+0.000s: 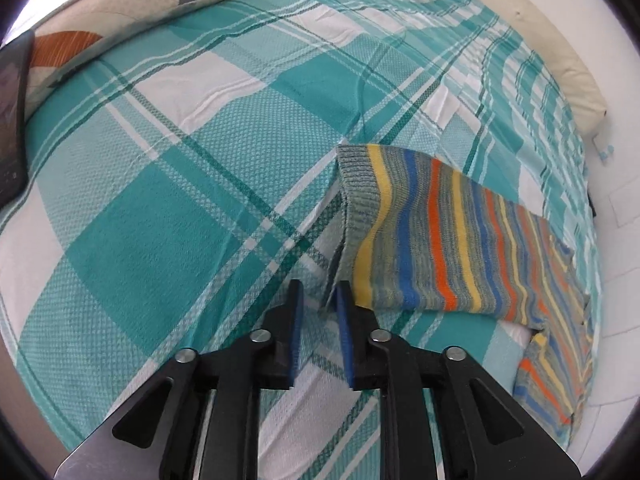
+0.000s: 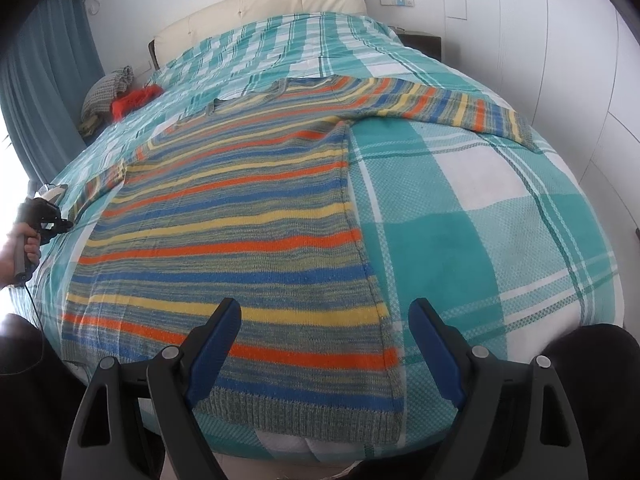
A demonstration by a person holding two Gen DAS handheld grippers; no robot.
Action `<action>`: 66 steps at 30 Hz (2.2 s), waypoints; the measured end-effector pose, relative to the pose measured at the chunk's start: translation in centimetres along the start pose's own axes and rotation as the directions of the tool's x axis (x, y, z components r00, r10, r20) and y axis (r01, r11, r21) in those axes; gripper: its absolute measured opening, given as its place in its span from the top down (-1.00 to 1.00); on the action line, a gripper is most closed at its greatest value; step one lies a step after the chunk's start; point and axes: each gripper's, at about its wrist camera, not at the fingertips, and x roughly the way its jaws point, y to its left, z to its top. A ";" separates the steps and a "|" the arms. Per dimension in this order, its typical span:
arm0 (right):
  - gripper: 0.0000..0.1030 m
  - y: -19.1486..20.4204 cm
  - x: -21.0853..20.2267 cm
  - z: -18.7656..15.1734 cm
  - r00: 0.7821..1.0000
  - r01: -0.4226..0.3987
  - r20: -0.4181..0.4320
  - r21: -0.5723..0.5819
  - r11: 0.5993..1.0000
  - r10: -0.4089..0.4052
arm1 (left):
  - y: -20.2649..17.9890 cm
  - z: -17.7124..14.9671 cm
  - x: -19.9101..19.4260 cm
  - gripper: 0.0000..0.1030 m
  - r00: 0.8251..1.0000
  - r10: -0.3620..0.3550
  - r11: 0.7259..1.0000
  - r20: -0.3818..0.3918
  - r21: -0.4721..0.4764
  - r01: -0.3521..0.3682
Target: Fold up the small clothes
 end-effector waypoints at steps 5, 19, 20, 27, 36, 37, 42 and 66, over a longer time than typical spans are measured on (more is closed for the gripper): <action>-0.65 -0.3 0.0 0.2 1.000 0.006 0.012 0.024 1.000 -0.006 | -1.7 -5.0 -4.7 -0.44 0.996 -0.006 0.987 0.085 0.161 -0.008; -0.76 -6.4 2.9 6.3 0.986 0.161 0.032 -0.020 0.987 -0.161 | -6.6 -15.5 -2.9 -0.75 0.997 0.049 0.905 0.053 0.420 -0.067; -0.76 -6.8 3.5 5.9 0.986 0.167 0.018 -0.017 0.986 -0.167 | -6.6 -15.8 -2.9 -0.78 0.997 0.053 0.903 0.057 0.424 -0.072; -0.86 -8.0 5.9 4.2 0.983 0.180 -0.048 0.079 0.981 -0.176 | -6.8 -17.1 -1.9 -0.95 0.993 0.099 0.880 0.062 0.460 -0.116; -0.95 -7.8 6.4 3.6 0.982 0.183 -0.049 0.058 0.981 -0.180 | -6.6 -17.1 -1.9 -0.99 0.994 0.099 0.883 0.055 0.455 -0.113; -0.96 -7.8 6.4 3.6 0.982 0.184 -0.049 0.059 0.981 -0.181 | -6.6 -17.1 -1.9 -0.99 0.994 0.098 0.883 0.054 0.455 -0.112; -0.97 -7.7 6.4 3.5 0.982 0.188 -0.047 0.059 0.980 -0.186 | -6.6 -17.1 -1.9 -0.99 0.993 0.100 0.883 0.056 0.455 -0.115; -1.00 -7.5 6.6 3.4 0.979 0.203 -0.045 0.044 0.978 -0.201 | -6.8 -17.1 -1.9 -0.99 0.993 0.103 0.882 0.056 0.456 -0.117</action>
